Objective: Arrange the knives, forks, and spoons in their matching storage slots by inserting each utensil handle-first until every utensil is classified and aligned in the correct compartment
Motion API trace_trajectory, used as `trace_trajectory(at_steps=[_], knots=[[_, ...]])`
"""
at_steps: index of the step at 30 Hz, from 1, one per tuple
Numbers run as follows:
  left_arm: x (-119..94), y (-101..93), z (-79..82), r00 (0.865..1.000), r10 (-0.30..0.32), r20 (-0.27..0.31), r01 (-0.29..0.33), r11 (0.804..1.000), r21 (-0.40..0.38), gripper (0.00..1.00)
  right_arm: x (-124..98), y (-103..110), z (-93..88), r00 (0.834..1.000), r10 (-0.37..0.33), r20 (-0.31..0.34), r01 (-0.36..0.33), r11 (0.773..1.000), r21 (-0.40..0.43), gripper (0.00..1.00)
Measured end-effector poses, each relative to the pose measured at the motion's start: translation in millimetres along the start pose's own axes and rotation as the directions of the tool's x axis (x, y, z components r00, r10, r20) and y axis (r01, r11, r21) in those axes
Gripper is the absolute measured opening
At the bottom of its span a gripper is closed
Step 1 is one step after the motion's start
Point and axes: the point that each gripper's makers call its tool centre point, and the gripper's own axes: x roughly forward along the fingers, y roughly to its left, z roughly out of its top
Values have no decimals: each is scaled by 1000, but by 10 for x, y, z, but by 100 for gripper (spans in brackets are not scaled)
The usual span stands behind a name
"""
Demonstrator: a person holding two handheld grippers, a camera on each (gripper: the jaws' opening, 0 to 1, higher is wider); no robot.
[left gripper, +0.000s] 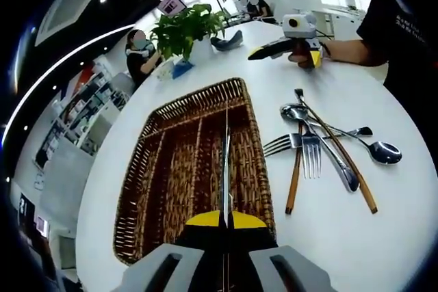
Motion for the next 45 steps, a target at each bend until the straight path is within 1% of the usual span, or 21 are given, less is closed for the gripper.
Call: trace_trajectory(at_steps=[4, 8, 12, 18, 22, 30, 39, 42, 43, 45], knots=[[43, 12, -26, 1000, -1, -2, 1, 1000, -5, 1, 1, -5, -2, 1000, -3, 0, 3, 1000, 1, 100], [88, -14, -67, 1000, -14, -7, 14, 1000, -13, 1, 1, -16, 2, 1000, -6, 1, 6, 1000, 2, 100], [136, -40, -136, 999, -35, -28, 34, 999, -19, 1, 7, -16, -1, 1000, -5, -1, 5, 1000, 2, 100], [195, -53, -202, 998, -51, -28, 50, 998, -40, 1, 3, -26, 0, 1000, -6, 3, 5, 1000, 9, 100], [220, -60, -223, 998, -56, -32, 55, 997, -50, 1, 5, -30, -6, 1000, -5, 1, 5, 1000, 10, 100], [298, -109, -232, 994, -100, -37, 97, 993, -66, 1, 12, -29, -10, 1000, -4, -1, 4, 1000, 9, 100], [363, -142, -272, 992, -121, -46, 117, 990, -81, 1, 9, -44, 1, 1000, -5, 6, 5, 1000, 23, 100], [361, -144, -292, 987, -151, -53, 144, 982, -121, 1, 16, -30, -12, 1000, -2, 0, 2, 1000, 16, 99], [362, -144, -286, 986, -156, -52, 150, 983, -109, 1, 16, -28, -14, 1000, -3, -2, 3, 1000, 14, 99], [366, -146, -291, 984, -168, -58, 160, 980, -116, 1, 13, -30, -14, 1000, -3, -1, 3, 1000, 14, 99]])
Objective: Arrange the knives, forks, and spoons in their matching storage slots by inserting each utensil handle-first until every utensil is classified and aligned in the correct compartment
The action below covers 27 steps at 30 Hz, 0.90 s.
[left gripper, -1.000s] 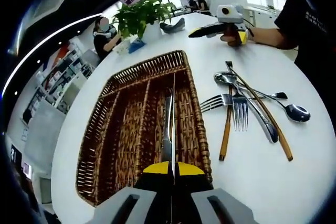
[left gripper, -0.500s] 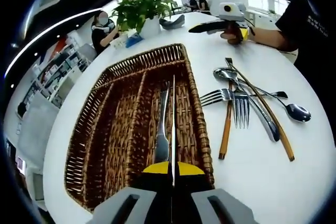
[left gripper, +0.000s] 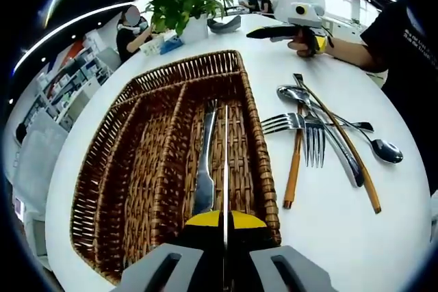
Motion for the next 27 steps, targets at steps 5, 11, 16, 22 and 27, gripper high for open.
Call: trace_trajectory(at_steps=[5, 11, 16, 22, 27], knots=[[7, -21, -5, 1000, -15, -20, 15, 1000, 22, 2, -3, -5, -8, 1000, -2, -2, 2, 1000, -1, 99], [-9, 16, 12, 999, 31, -11, -30, 997, 65, 7, -9, -8, -7, 1000, -3, -1, 3, 1000, 0, 99], [-73, 67, 38, 997, 78, 0, -77, 992, 101, 14, -10, -6, -2, 1000, -2, 0, 2, 1000, 1, 99], [-280, 177, 193, 983, 152, 101, -160, 984, 76, 28, -10, -9, 1, 1000, -5, 1, 5, 1000, 2, 99], [-496, 265, 344, 946, 232, 226, -235, 972, -12, 56, -8, 0, -6, 1000, -5, -4, 5, 1000, -3, 99]])
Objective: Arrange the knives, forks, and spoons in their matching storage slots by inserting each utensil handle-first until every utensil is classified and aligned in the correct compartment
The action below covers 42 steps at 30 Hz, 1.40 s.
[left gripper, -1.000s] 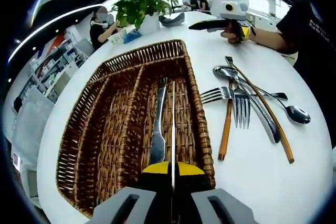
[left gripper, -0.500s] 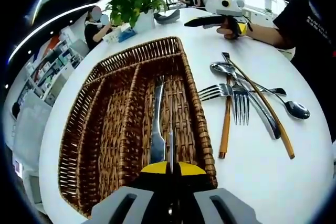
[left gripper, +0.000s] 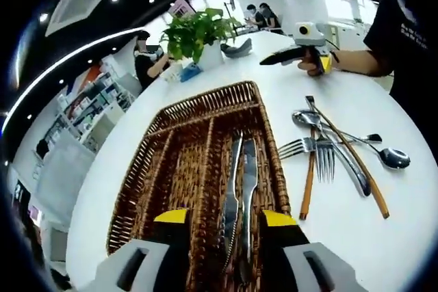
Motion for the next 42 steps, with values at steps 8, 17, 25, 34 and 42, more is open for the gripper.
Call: trace_trajectory(at_steps=[8, 17, 25, 34, 42], knots=[[-137, 124, 56, 984, 148, 100, -130, 978, -162, 100, 8, -17, -2, 1000, -1, 3, 1, 1000, 2, 100], [-335, -97, 50, 962, 223, 155, -181, 951, -249, 100, 20, -66, 20, 1000, -3, 7, 3, 1000, 14, 100], [-437, -483, -19, 936, 287, 203, -202, 911, -360, 100, 56, -72, 13, 999, 0, -42, -1, 1000, -27, 100], [-574, -811, -60, 915, 340, 216, -234, 885, -403, 100, 56, -27, 38, 996, 37, -82, -42, 997, -64, 100], [-726, -1078, -126, 899, 376, 224, -256, 866, -430, 100, 27, 12, 93, 996, 59, -66, -63, 996, -59, 100]])
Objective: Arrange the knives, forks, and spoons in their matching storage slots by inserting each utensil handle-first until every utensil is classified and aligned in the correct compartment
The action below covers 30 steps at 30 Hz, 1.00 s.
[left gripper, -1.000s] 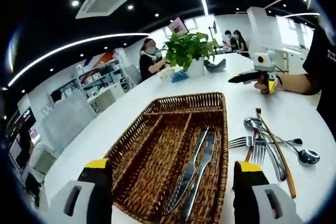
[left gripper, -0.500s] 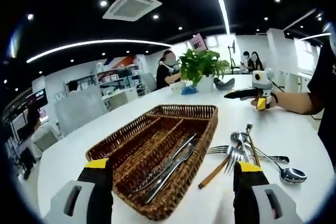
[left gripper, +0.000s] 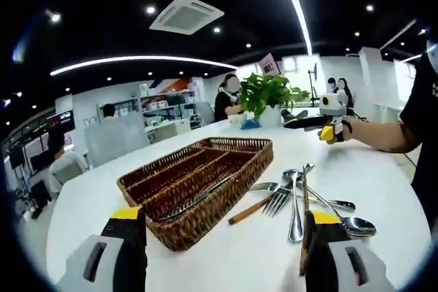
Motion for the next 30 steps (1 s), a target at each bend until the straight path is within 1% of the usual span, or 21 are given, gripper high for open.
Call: trace_trajectory(at_steps=[3, 7, 9, 10, 13, 16, 18, 20, 24, 25, 30], knots=[[-41, -109, -111, 1000, 11, -1, -11, 1000, 5, 100, 13, 67, -14, 1000, 11, 4, -11, 1000, -6, 100], [-97, -216, -265, 1000, 20, -4, -20, 1000, -12, 100, 5, 143, -41, 1000, 25, 3, -25, 1000, -15, 100], [-137, -244, -291, 1000, 29, 3, -29, 999, -13, 100, -15, 161, -53, 999, 31, 9, -31, 999, -10, 100], [-166, -264, -285, 999, 35, 17, -35, 999, -11, 100, -26, 173, -54, 999, 30, 10, -30, 999, -10, 100], [-206, -348, -287, 1000, 18, 20, -18, 1000, -15, 100, -67, 172, -34, 999, 25, 23, -25, 1000, -8, 100], [-224, -368, -288, 1000, 17, 25, -17, 1000, 5, 100, -109, 183, 5, 999, 20, 42, -20, 1000, 0, 100], [-218, -365, -264, 999, 0, 39, 0, 1000, 6, 100, -147, 183, -4, 999, 9, 48, -9, 1000, -2, 100], [-199, -333, -247, 999, -5, 42, 5, 1000, -1, 100, -174, 184, -46, 999, 3, 43, -3, 1000, -2, 100], [-181, -327, -267, 999, -13, 32, 13, 1000, -5, 100, -196, 196, -103, 1000, 2, 29, -2, 1000, -11, 100], [-160, -336, -305, 1000, -3, 25, 3, 1000, 11, 100, -206, 193, -165, 1000, -3, 10, 4, 1000, -23, 100], [-104, -385, -359, 1000, -3, 11, 2, 998, 58, 100, -171, 213, -198, 1000, -3, 4, 3, 1000, -26, 100]])
